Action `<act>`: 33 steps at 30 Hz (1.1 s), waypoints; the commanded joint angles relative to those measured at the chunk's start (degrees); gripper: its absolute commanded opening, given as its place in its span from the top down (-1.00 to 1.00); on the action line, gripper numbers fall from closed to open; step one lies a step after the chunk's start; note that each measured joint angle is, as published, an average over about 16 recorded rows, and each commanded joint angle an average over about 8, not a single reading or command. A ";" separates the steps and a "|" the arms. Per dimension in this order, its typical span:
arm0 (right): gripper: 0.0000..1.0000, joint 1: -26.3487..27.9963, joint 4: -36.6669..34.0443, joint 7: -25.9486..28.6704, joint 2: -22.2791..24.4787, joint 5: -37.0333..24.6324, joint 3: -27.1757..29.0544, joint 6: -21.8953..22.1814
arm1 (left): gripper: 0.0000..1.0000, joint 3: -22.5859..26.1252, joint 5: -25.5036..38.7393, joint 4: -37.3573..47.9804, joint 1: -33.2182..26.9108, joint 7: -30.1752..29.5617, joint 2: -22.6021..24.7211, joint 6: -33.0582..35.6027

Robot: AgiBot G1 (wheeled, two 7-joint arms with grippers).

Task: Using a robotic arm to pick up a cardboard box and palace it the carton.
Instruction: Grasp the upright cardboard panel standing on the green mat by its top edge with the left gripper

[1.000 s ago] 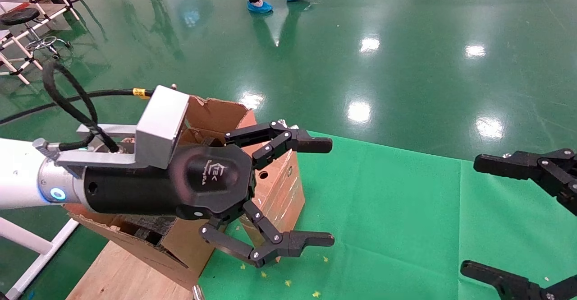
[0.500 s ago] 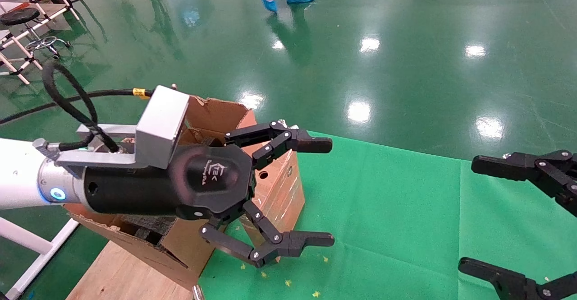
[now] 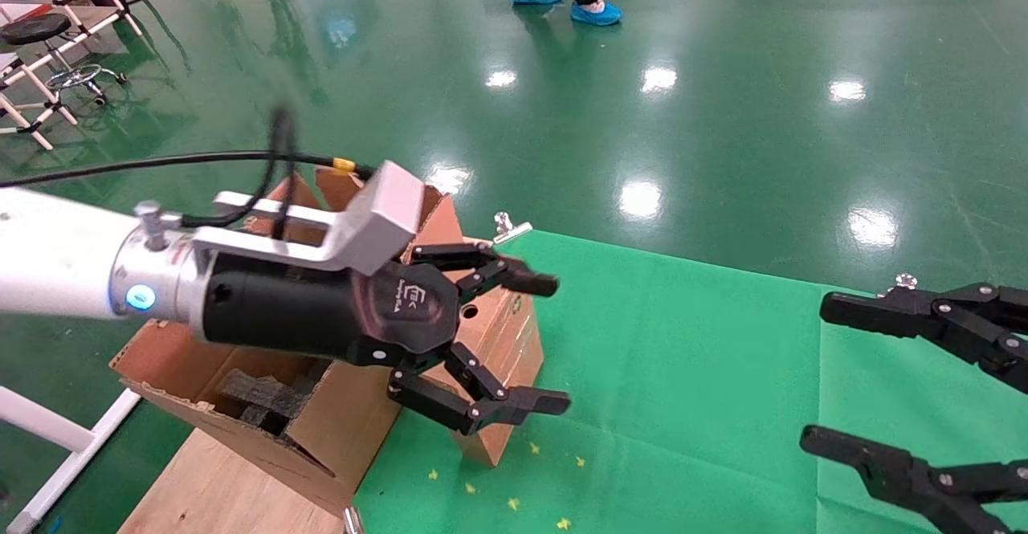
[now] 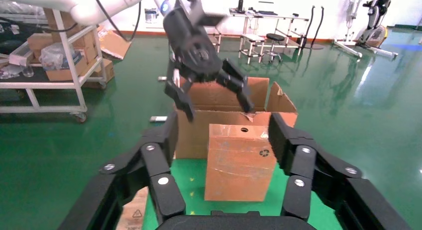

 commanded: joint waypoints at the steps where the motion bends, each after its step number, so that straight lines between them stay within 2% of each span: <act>1: 1.00 0.00 0.00 0.00 0.00 0.00 0.00 0.00 | -1.00 1.98 4.29 -0.39 -2.82 -3.91 -0.26 0.20; 7: 1.00 -0.01 -0.01 -0.01 0.01 0.00 -0.01 0.01 | -1.00 4.69 10.37 -1.18 -7.05 -10.60 -0.48 0.82; 16: 1.00 -0.01 -0.02 -0.01 0.01 -0.01 -0.01 0.02 | -1.00 5.25 11.65 -1.00 -7.75 -11.40 -0.46 0.71; 20: 1.00 -0.01 -0.03 -0.02 0.01 -0.02 -0.01 0.02 | -1.00 6.42 14.08 -0.61 -9.54 -13.36 0.33 1.06; 33: 1.00 0.00 -0.04 -0.03 0.01 0.00 -0.04 0.02 | -1.00 17.19 28.11 2.39 -20.78 -28.92 5.55 3.43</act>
